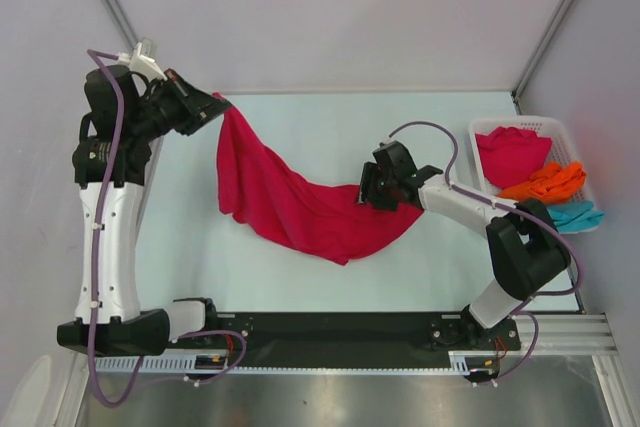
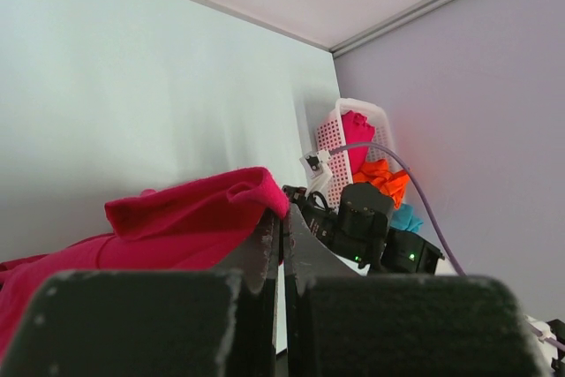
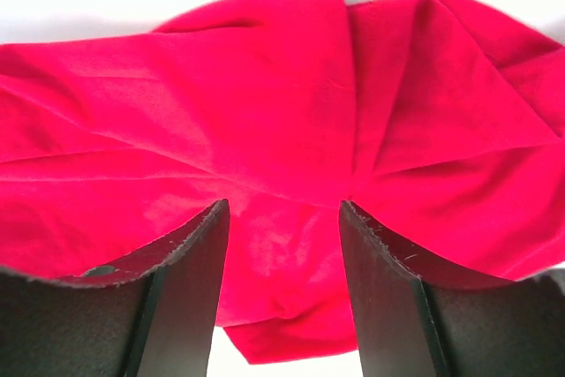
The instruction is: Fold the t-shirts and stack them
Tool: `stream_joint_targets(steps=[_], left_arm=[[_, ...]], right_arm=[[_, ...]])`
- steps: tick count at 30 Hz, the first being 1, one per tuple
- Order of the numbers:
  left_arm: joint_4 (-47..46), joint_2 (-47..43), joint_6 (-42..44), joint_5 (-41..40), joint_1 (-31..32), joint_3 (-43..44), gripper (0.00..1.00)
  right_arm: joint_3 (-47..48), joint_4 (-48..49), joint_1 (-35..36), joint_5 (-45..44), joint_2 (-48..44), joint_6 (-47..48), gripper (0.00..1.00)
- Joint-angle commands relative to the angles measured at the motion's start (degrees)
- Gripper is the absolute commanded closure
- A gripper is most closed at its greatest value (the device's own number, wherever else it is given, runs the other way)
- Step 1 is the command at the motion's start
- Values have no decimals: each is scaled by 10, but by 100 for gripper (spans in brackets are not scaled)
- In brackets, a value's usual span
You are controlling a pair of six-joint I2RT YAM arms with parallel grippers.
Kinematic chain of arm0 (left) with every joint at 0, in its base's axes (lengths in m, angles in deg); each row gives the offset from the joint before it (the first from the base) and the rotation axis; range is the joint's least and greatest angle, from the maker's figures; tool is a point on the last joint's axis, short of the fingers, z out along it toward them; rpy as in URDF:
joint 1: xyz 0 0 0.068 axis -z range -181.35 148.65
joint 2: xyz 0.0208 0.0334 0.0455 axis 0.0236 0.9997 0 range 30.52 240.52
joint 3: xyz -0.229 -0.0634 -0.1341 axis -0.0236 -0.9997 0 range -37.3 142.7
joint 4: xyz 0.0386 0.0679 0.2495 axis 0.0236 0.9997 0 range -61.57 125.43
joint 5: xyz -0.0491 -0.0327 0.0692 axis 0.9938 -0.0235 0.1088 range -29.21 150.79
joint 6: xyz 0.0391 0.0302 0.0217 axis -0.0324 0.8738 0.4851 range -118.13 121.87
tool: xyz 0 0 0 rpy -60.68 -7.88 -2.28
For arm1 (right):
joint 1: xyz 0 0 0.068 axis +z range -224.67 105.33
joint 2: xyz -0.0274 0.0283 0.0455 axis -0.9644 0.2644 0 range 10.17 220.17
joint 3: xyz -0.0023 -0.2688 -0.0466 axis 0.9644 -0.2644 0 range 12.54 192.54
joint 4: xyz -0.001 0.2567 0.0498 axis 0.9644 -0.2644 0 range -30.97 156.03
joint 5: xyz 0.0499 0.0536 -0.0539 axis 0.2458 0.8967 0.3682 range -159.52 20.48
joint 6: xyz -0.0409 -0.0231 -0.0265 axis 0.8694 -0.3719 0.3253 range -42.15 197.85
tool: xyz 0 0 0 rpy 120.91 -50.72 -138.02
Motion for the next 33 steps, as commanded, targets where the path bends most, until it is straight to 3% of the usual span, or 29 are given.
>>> stream_joint_targets(steps=[1, 33], left_arm=[[-34, -16, 5, 24, -9, -3, 100], [-40, -16, 3, 38, -21, -8, 100]], right_arm=[[-9, 0, 0, -16, 4, -11, 42], [-27, 20, 10, -41, 54, -25, 48]])
